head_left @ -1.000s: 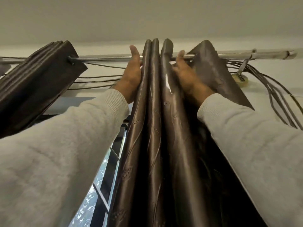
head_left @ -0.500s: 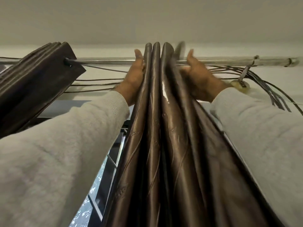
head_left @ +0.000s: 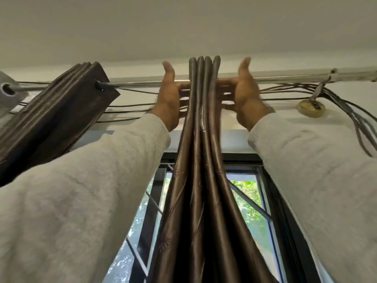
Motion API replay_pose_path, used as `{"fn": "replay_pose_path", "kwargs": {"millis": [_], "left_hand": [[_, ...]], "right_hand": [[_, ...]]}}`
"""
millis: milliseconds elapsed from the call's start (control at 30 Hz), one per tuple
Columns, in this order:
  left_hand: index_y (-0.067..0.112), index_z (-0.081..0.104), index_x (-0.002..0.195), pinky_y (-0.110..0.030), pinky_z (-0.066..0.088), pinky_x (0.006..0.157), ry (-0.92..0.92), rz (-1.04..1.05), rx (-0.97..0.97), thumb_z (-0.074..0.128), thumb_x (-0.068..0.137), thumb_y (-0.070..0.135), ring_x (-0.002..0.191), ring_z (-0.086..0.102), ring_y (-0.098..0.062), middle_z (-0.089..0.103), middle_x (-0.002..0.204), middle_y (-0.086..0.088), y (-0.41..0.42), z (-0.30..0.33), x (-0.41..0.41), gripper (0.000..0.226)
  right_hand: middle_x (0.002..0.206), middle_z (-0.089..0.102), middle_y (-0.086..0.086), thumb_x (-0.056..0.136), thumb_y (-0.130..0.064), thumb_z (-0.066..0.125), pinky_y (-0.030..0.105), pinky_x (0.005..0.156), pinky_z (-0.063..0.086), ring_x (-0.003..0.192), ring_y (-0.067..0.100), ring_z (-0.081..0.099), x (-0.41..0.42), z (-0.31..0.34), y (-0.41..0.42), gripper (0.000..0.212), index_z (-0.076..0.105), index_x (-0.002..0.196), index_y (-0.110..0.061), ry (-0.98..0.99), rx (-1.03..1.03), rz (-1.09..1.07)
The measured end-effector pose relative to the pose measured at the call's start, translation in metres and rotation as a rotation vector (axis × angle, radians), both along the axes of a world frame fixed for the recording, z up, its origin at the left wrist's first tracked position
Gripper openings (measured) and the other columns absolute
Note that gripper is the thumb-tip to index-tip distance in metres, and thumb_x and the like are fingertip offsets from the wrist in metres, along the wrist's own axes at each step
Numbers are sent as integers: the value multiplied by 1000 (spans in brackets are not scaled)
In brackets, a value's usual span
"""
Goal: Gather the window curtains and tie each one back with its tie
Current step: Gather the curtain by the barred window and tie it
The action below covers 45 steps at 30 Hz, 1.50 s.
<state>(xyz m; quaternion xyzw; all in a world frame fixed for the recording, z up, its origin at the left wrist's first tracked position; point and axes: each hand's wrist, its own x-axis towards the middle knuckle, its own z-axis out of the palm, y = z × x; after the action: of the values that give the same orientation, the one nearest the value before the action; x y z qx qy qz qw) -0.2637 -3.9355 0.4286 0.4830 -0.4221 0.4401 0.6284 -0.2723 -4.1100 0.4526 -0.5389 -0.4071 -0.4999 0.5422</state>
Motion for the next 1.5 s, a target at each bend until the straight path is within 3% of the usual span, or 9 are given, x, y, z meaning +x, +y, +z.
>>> {"fn": "replay_pose_path", "kwargs": {"millis": [267, 467, 600, 667, 867, 933, 1067, 1267, 1500], "left_hand": [[11, 80, 100, -44, 56, 89, -2, 56, 173, 17, 105, 80, 95, 74, -25, 81, 100, -10, 33, -49, 14, 93], [15, 71, 127, -45, 59, 86, 18, 15, 68, 43, 108, 67, 111, 72, -26, 76, 120, -5, 38, -94, 67, 62], [22, 77, 127, -50, 48, 119, 65, -232, 52, 62, 101, 66, 130, 67, -18, 76, 133, 1, 16, -136, 62, 53], [20, 83, 99, -41, 57, 105, 111, -319, 44, 62, 107, 50, 105, 75, -13, 82, 104, 2, -1, -152, 49, 38], [-1, 71, 131, -37, 63, 97, -92, -187, 93, 62, 106, 3, 102, 78, -20, 78, 112, -13, 8, -190, 43, 26], [2, 72, 129, -50, 62, 99, -125, -153, 139, 69, 100, -2, 109, 75, -34, 77, 116, -18, 23, -207, 42, 28], [-1, 77, 112, -33, 64, 78, -84, -124, 386, 73, 95, -3, 90, 76, -25, 80, 102, -20, 51, -244, 31, 18], [16, 76, 121, -44, 63, 88, -29, -154, 322, 71, 92, 13, 109, 76, -34, 81, 117, -8, 71, -313, 13, 30], [27, 79, 123, -40, 63, 90, 201, -107, 303, 67, 96, 11, 107, 78, -25, 82, 117, -2, 45, -453, 8, 33]], "right_hand": [[102, 81, 7, 107, -70, 32, 47, 94, 60, 101, 26, 77, 2, -60, -15, 75, 78, 104, -10, -5, -74, -54], [79, 72, -18, 112, -52, 40, 4, 56, 46, 74, -11, 68, 5, -125, 4, 41, 72, 106, -26, 35, -61, -252], [114, 76, -4, 108, -66, 36, 35, 102, 55, 108, 12, 71, -6, -155, 29, 55, 72, 124, -27, 108, 65, -160], [93, 80, -6, 108, -60, 44, 28, 86, 61, 88, 6, 76, -2, -175, 51, 49, 76, 111, -24, 182, 66, -58], [89, 75, -7, 108, -16, 58, 10, 64, 53, 68, -7, 70, -21, -220, 55, 21, 72, 124, -12, 45, 132, -185], [99, 78, -4, 106, -10, 59, 12, 70, 57, 80, -4, 74, -30, -238, 44, 23, 70, 126, -14, 51, 31, -174], [101, 80, 13, 100, -3, 62, 44, 80, 62, 90, 25, 77, -37, -278, 10, 20, 76, 114, -2, 195, -147, -180], [116, 79, -5, 106, -4, 56, 26, 86, 60, 108, 12, 74, -56, -353, -1, 32, 74, 122, -25, 204, -8, -126], [114, 81, -2, 104, -4, 61, 35, 98, 62, 110, 18, 76, -64, -466, -10, 26, 76, 124, -12, 378, -29, -136]]}}
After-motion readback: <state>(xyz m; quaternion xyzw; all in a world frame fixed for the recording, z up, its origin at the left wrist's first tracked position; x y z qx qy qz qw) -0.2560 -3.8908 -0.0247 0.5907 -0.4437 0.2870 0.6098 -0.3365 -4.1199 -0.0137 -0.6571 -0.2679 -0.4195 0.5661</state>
